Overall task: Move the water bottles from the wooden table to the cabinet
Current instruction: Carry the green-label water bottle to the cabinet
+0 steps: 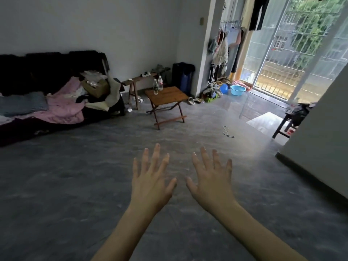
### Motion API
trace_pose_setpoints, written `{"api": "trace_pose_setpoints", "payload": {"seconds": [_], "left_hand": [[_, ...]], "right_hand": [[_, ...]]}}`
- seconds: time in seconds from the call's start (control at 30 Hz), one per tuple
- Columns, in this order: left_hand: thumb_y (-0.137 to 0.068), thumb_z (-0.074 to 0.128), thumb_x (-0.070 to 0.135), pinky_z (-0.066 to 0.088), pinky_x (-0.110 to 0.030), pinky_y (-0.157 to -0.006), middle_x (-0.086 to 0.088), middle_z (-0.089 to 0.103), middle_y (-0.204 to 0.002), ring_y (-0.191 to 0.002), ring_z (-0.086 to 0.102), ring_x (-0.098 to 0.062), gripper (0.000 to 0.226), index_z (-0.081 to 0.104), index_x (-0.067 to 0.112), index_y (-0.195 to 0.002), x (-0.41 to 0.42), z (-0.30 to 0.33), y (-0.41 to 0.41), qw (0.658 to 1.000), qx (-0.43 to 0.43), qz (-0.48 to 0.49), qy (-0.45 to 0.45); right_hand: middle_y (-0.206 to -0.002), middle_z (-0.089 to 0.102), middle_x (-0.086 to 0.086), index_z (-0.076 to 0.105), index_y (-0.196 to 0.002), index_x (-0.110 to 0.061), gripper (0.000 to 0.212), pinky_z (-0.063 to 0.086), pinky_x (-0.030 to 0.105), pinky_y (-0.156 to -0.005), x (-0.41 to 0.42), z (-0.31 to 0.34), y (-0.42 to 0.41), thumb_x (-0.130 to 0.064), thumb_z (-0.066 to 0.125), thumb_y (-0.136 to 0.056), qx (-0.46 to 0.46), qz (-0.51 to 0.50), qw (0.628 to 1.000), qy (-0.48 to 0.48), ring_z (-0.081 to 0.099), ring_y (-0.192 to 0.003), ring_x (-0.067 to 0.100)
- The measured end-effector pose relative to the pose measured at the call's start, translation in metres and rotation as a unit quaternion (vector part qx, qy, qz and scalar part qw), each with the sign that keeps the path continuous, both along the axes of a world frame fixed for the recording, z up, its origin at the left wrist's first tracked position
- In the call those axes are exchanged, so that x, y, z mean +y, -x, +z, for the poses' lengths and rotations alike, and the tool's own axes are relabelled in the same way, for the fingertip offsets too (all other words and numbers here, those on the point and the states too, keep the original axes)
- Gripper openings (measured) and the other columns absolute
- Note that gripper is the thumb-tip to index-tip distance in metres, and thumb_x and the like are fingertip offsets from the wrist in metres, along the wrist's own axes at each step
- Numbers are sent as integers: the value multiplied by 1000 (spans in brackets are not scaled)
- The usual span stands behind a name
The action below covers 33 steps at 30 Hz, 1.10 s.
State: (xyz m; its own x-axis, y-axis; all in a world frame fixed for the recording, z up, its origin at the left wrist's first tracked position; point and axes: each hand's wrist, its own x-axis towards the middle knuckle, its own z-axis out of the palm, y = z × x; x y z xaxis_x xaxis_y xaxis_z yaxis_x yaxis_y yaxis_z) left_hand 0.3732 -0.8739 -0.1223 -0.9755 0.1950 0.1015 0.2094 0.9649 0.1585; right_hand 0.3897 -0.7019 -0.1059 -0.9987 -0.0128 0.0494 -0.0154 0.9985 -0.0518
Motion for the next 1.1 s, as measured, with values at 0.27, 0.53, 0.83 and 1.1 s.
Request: {"api": "trace_pose_setpoints", "payload": {"seconds": [0.27, 0.53, 0.83, 1.1], "left_hand": [[-74, -7, 78, -11, -53, -122, 3, -30, -164, -154, -22, -26, 95, -4, 36, -160, -56, 1, 70, 998, -37, 47, 7], [-95, 28, 71, 2, -52, -124, 2, -28, -165, -156, -10, -25, 79, 4, 33, -160, -85, 7, 134, 995, -64, 80, 1], [-95, 24, 73, 0, -54, -124, 4, -25, -166, -155, -13, -26, 77, 7, 35, -159, -83, -15, 233, 989, -94, 110, -1], [-92, 17, 77, -14, -55, -121, 8, -27, -165, -153, -24, -22, 80, -1, 38, -159, -54, -11, 374, 988, -100, 115, 38]], "right_hand": [[-167, -16, 1, -4, -158, -32, 91, -7, 65, -116, -33, 4, 74, -75, -3, -78, -32, -2, 999, 8, -12, -153, 31], [-168, -10, 0, 2, -158, -35, 85, 3, 58, -120, -31, 0, 134, -75, 31, -88, -40, -28, 998, 39, -5, -154, 27], [-168, -5, -3, 5, -158, -36, 88, 7, 53, -123, -25, -15, 247, -79, 28, -85, -73, -2, 995, 64, -3, -154, 24], [-167, -15, -1, -6, -157, -35, 92, 1, 54, -123, -4, -19, 395, -82, 12, -79, -63, 22, 995, 72, -11, -154, 26]]}}
